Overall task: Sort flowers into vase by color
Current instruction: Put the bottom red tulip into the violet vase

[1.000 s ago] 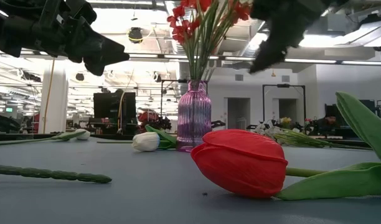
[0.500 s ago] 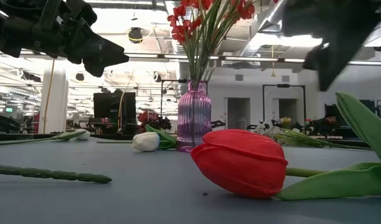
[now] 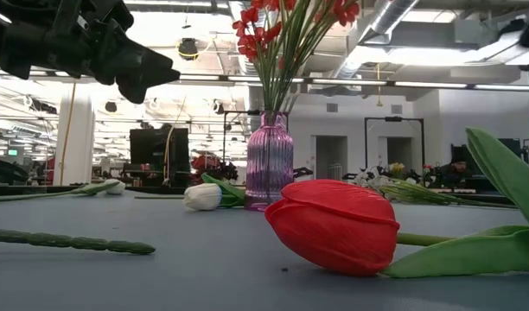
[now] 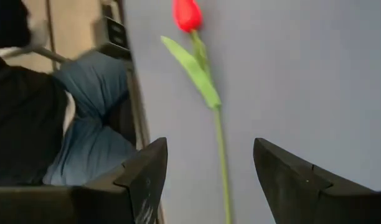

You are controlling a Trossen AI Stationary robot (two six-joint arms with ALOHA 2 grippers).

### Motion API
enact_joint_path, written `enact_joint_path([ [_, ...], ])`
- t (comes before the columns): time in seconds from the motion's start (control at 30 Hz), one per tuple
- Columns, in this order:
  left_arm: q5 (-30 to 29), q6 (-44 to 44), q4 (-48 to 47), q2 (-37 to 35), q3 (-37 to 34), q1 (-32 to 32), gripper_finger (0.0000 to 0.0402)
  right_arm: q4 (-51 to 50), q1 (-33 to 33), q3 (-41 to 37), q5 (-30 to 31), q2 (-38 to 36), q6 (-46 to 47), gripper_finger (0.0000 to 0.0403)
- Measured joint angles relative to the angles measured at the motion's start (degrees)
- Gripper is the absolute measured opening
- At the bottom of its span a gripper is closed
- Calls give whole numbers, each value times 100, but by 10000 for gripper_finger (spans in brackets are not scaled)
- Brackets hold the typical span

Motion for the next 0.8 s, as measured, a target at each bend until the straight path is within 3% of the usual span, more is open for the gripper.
enact_joint_path([
  [0.17,242,-343,-152,0,0,-2,139,464,622,4,703,279,260,265],
  [0.4,173,-521,-192,50,0,-344,139,1281,647,332,327,1531,-12,265],
  [0.63,-401,-479,-145,98,4,-692,139,135,457,1456,76,2546,-684,261],
  [0.8,-461,-482,-77,98,4,-789,139,42,425,1777,129,3171,-766,260],
])
